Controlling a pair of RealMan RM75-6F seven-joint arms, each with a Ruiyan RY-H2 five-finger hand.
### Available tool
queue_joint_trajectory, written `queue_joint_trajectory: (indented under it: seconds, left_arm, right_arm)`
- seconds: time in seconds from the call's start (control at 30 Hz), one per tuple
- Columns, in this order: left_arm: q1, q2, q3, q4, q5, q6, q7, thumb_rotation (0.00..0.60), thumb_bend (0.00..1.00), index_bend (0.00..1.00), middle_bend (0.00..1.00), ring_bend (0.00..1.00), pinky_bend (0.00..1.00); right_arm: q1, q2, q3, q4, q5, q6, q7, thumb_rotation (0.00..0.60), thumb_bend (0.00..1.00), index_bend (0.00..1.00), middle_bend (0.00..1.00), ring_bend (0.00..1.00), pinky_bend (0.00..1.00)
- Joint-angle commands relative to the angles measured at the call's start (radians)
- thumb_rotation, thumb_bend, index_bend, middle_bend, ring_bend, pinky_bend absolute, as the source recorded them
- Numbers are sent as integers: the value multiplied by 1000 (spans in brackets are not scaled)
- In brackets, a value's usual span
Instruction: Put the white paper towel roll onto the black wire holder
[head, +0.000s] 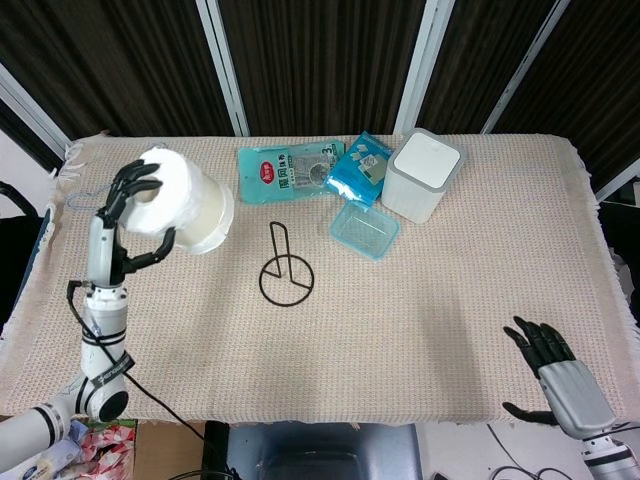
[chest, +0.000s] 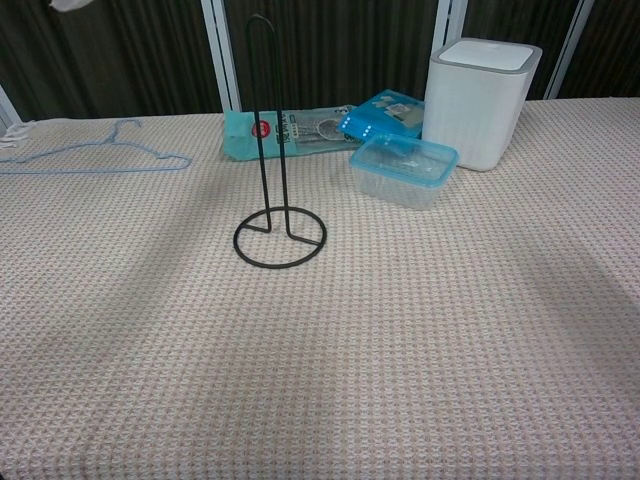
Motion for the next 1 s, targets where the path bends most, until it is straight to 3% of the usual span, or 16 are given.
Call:
queue_joint_trajectory:
  seconds: [0.03, 0.4, 1.0]
  left_arm:
    - [-65, 4, -35, -36, -42, -70, 66, 600, 599, 442, 622, 652, 1000]
    - [-112, -3, 3, -97, -40, -140, 121, 600, 590, 443, 622, 652, 1000]
    - [-151, -56, 29, -59, -52, -170, 177, 600, 584, 443, 624, 652, 1000]
  right_arm:
    - [3, 3, 3, -1, 9, -6, 7, 600, 136, 0, 0, 0, 0]
    - [10, 18, 9, 1, 19, -13, 40, 600, 136, 0, 0, 0, 0]
    - [2, 39, 7, 6, 6, 15, 88, 600, 136, 0, 0, 0, 0]
